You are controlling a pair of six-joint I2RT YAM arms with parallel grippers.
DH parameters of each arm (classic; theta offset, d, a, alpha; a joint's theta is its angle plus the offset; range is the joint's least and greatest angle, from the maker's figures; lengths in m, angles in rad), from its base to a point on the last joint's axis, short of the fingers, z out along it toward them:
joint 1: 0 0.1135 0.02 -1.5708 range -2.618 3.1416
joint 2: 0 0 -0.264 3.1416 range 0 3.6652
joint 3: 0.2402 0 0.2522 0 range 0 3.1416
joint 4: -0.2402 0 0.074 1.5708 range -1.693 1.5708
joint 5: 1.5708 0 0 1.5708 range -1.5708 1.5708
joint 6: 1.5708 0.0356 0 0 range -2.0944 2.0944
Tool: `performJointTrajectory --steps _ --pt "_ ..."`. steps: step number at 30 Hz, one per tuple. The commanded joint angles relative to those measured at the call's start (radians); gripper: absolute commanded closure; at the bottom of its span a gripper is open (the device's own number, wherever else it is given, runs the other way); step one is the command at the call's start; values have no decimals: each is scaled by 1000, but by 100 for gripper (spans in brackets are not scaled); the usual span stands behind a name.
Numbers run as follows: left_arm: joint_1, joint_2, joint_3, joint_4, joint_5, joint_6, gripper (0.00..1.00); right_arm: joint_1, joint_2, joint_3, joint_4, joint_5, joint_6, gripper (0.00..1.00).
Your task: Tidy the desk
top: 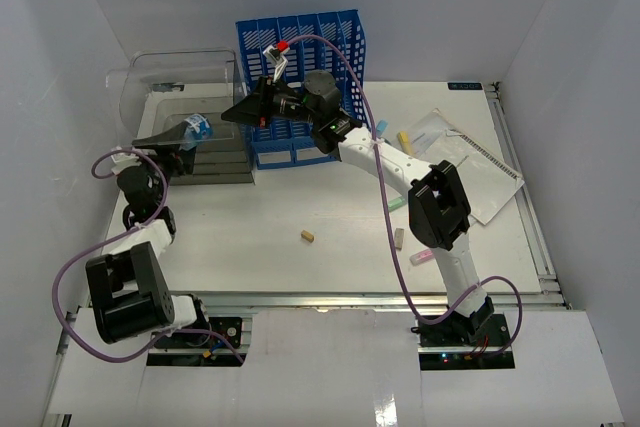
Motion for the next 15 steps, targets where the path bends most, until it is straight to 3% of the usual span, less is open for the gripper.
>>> performJointTrajectory --steps 1,6,15 --pt "3 6 109 -105 -27 34 54 6 -94 18 86 -25 25 89" --pt "3 -15 176 -275 -36 82 26 7 -94 17 84 -20 20 89" --pt "3 -51 258 -478 -22 135 9 7 -101 5 78 -17 7 89"
